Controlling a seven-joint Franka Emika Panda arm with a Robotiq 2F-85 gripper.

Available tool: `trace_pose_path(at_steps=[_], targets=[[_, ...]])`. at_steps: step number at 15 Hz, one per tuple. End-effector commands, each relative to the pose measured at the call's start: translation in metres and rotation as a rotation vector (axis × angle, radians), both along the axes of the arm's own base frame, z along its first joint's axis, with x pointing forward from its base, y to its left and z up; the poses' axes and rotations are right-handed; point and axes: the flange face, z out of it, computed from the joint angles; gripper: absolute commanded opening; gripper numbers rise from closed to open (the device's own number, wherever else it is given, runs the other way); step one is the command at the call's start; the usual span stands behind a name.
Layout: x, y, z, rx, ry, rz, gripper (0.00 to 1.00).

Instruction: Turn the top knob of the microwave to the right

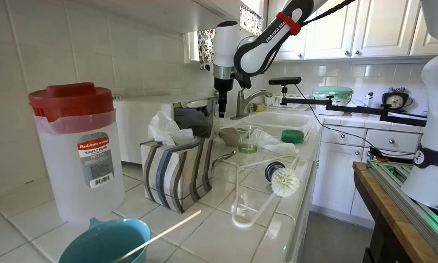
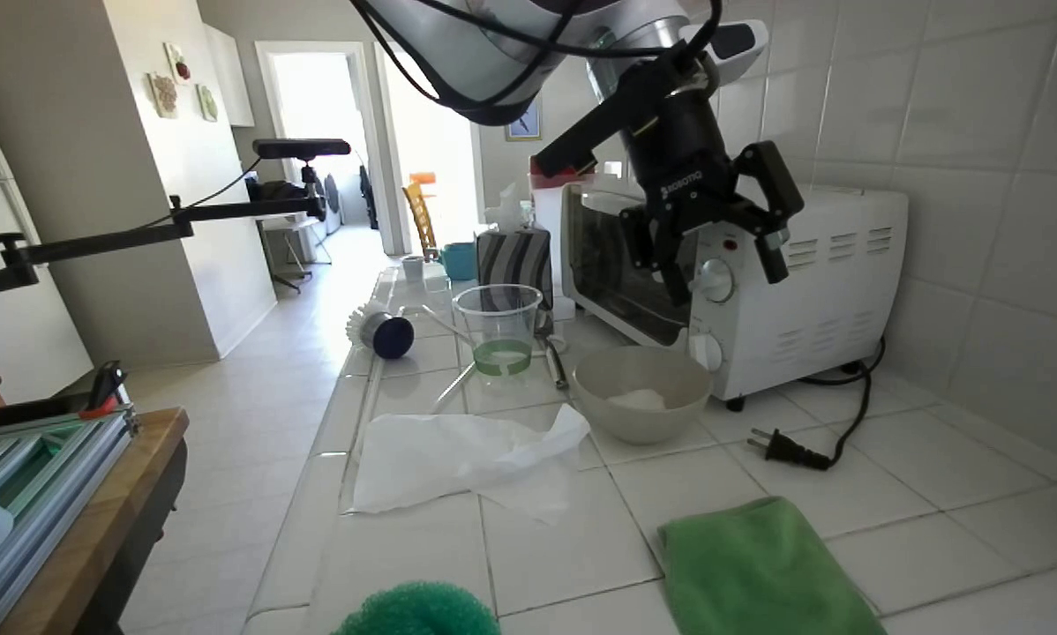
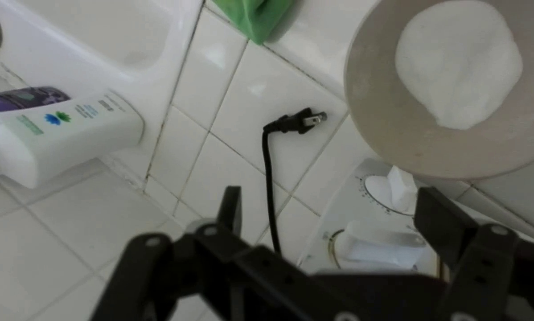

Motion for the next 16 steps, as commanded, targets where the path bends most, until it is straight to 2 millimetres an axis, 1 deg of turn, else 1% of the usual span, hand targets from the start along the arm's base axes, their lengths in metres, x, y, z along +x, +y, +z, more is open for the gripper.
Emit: trace_pose_path(at_steps=[1,5,8,14,16], targets=[[0.006,0.001,-0.001,-0.071,0.013,-0.027,1.0],[0.007,0.004,-0.003,-0.121,0.016,-0.03,1.0],[0.007,0.012,-0.005,-0.145,0.015,-0.016,1.0],[0.006,0.043,-0.006,-0.174,0.015,0.006,1.0],[0.004,0.049,-0.007,-0.174,0.024,-0.01,1.0]])
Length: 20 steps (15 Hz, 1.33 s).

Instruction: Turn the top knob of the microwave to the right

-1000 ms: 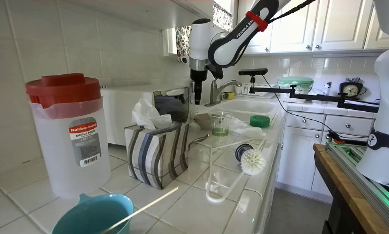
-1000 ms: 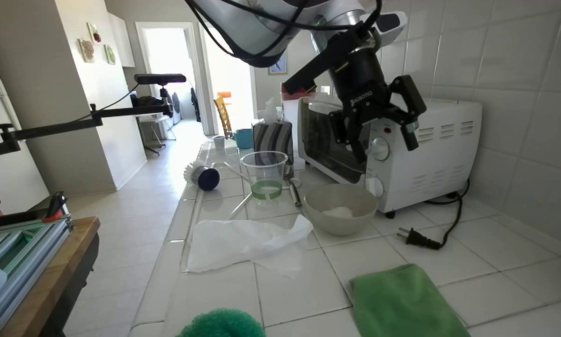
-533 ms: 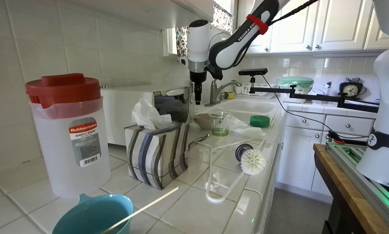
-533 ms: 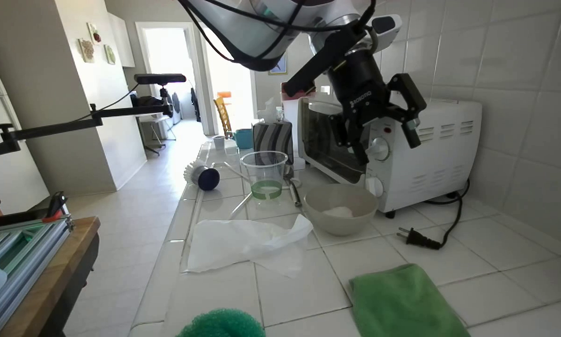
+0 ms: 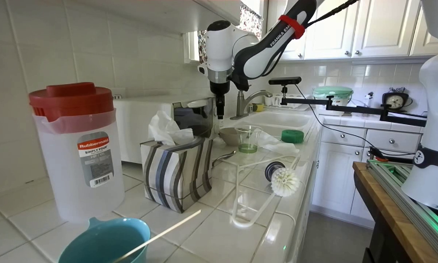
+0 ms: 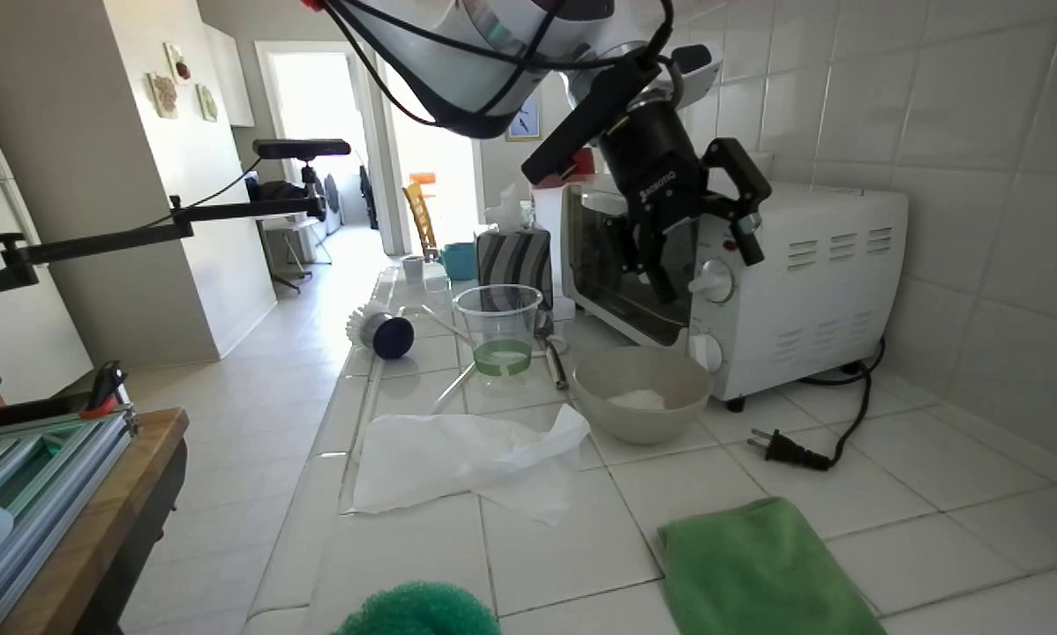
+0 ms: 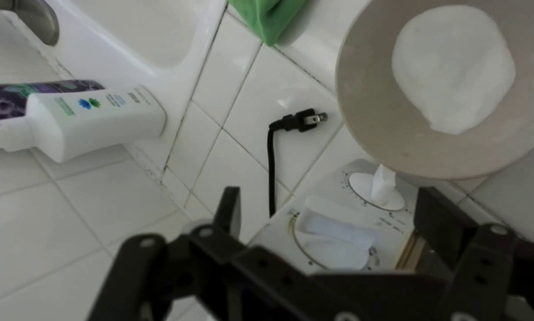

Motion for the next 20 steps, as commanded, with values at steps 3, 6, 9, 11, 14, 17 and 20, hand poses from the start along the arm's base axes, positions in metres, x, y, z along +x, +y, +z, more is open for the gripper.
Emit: trace_pose_path(at_steps=[3,6,9,11,14,17,20], targets=[[0.0,0.012,-0.001,-0.025,0.011,-0.037,1.0],[-0.001,0.016,-0.004,-0.027,0.023,-0.045,1.0],[-0.001,0.015,-0.004,-0.034,0.032,-0.05,0.96],[-0.001,0.013,-0.006,-0.045,0.033,-0.049,0.99],[0.001,0.006,-0.008,-0.062,0.024,-0.048,1.0],[0.002,0.001,-0.01,-0.085,0.014,-0.045,1.0],[0.004,-0.001,-0.011,-0.095,-0.001,-0.041,0.99]])
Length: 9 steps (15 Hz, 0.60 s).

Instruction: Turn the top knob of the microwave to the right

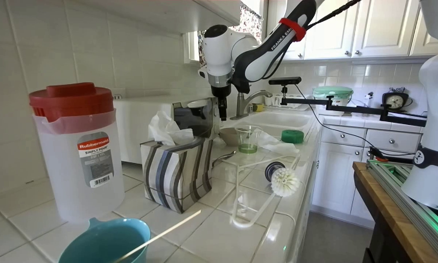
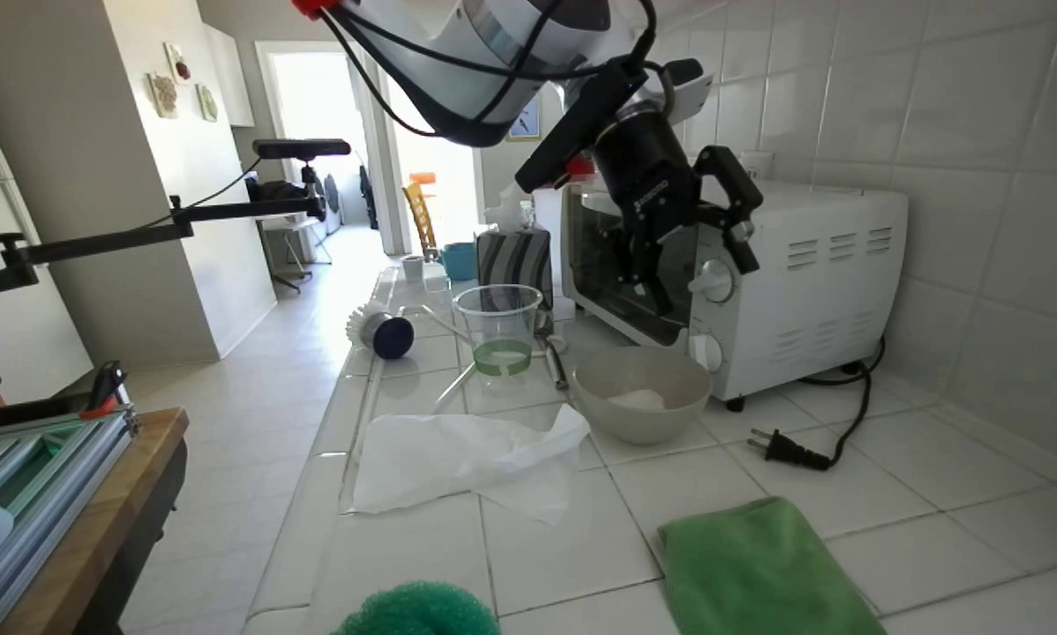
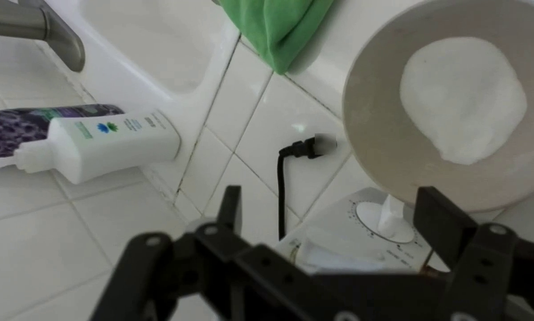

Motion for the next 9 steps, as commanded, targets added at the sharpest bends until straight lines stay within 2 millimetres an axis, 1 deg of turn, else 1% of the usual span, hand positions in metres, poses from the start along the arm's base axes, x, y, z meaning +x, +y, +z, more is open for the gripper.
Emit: trace_pose_path(at_steps=[1,4,5,8,9], targets=[[0.0087,-0.0027,-0.0001,-0.021,-0.034,-0.002,0.99],[0.0096,-0.0012,-0.0001,-0.007,-0.046,-0.012,0.97],[0.0098,-0.0004,-0.0001,-0.003,-0.046,-0.017,0.94],[0.0106,0.002,-0.0002,0.003,-0.051,-0.024,0.89],[0.011,0.0027,-0.0002,0.004,-0.052,-0.024,0.83]])
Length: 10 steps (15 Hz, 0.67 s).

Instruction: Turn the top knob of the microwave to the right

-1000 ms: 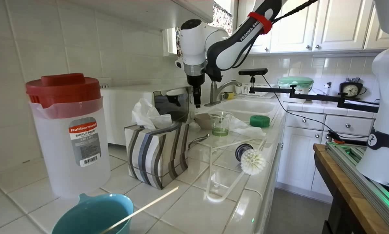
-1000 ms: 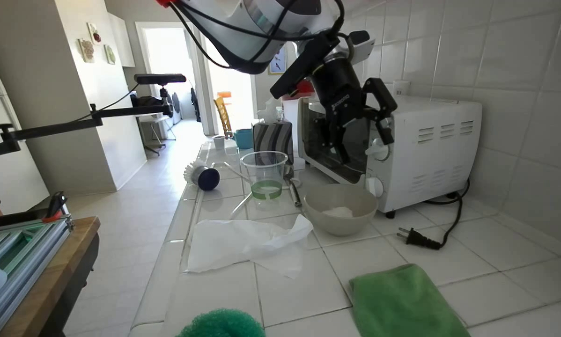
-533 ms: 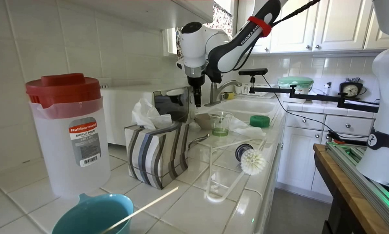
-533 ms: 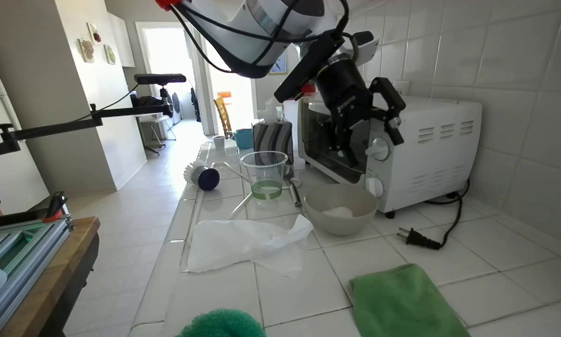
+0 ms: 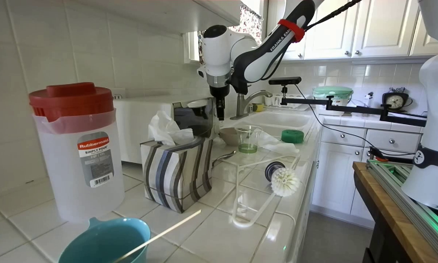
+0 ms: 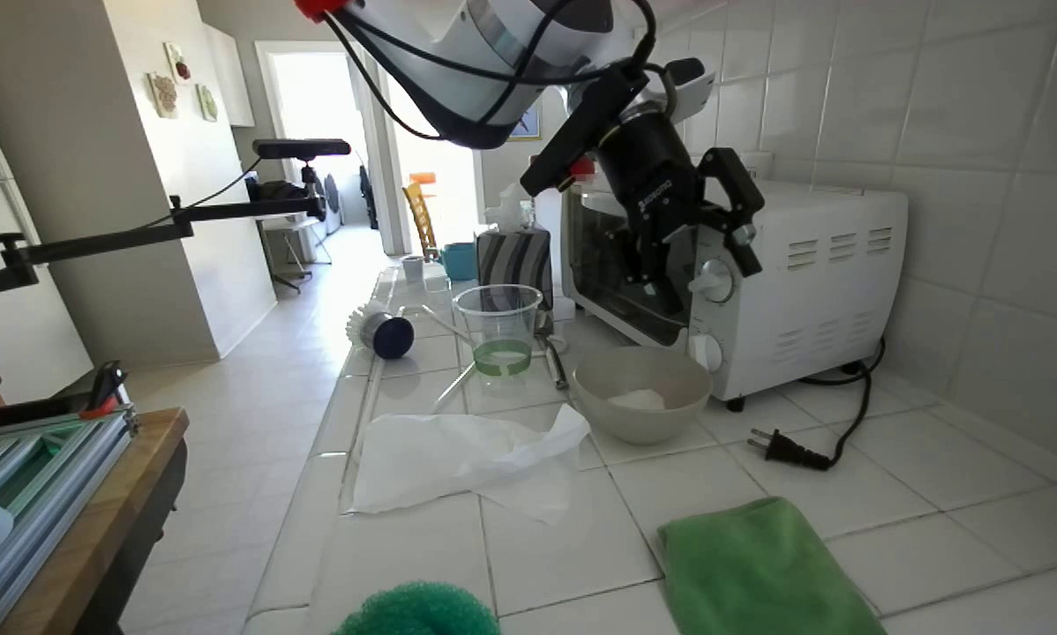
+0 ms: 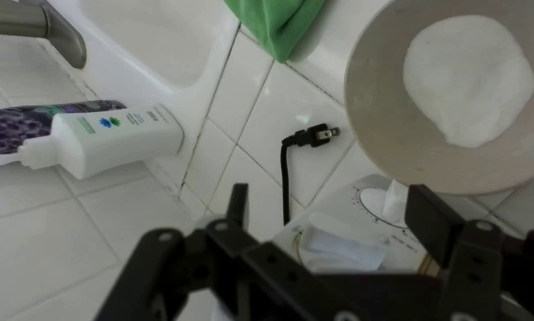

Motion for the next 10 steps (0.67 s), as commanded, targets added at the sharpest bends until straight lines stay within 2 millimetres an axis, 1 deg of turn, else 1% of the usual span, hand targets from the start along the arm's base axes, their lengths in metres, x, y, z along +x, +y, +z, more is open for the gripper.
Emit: trace_pose_path(at_steps=[1,2,3,4,6,7,8,9,10], targets=[[0.0062,0.0007,-0.0001,0.003,-0.019,-0.013,0.83],[0.0063,0.001,-0.0001,0.003,-0.02,-0.014,0.76],[0.0063,0.001,0.0,0.004,-0.021,-0.015,0.79],[0.0062,0.0008,0.0001,0.004,-0.021,-0.016,0.75],[0.0061,0.0003,0.0002,0.004,-0.023,-0.019,0.72],[0.0061,0.0,0.0001,0.005,-0.024,-0.021,0.63],[0.0061,-0.0001,0.0002,0.005,-0.025,-0.022,0.61],[0.0062,-0.0004,0.0002,0.005,-0.026,-0.023,0.54],[0.0062,-0.0007,0.0002,0.005,-0.027,-0.025,0.51]])
